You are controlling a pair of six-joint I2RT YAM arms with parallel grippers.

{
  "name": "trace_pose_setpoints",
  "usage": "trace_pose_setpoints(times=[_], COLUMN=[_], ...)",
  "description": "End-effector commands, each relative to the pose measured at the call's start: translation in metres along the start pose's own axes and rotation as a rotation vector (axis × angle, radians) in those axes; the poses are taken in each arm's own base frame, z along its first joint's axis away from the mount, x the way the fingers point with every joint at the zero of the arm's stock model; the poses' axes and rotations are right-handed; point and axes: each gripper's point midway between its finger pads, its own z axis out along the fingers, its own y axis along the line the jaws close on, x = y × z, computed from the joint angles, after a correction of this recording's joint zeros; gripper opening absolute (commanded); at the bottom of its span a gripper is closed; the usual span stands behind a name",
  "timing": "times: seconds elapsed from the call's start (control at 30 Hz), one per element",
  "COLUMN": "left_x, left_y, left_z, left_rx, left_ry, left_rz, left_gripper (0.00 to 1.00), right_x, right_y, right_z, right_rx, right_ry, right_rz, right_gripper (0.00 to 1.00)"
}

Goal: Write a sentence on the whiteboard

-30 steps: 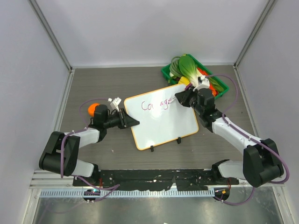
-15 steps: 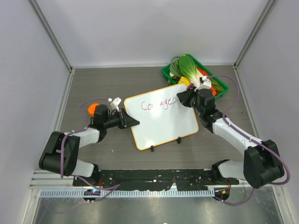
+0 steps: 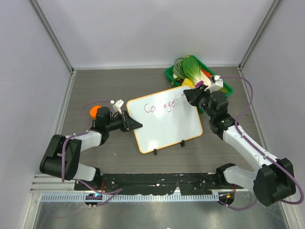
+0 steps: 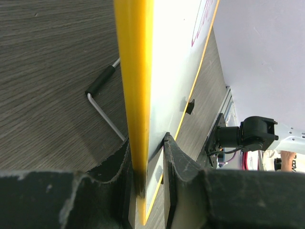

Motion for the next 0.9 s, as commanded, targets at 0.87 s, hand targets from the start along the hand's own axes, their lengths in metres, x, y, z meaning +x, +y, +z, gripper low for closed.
trace_pose_setpoints(times=[0.87], left_x=[0.016], left_y=[0.052], left_z=[-0.004], left_rx=[-0.227], left_ry=[0.010], left_rz=[0.022], left_gripper=[0.00], right_x=[-0.017], right_y=[-0.005], right_z=[-0.026], right_rx=[0.015], right_ry=[-0.082], right_rz=[-0.079], right_gripper=[0.01])
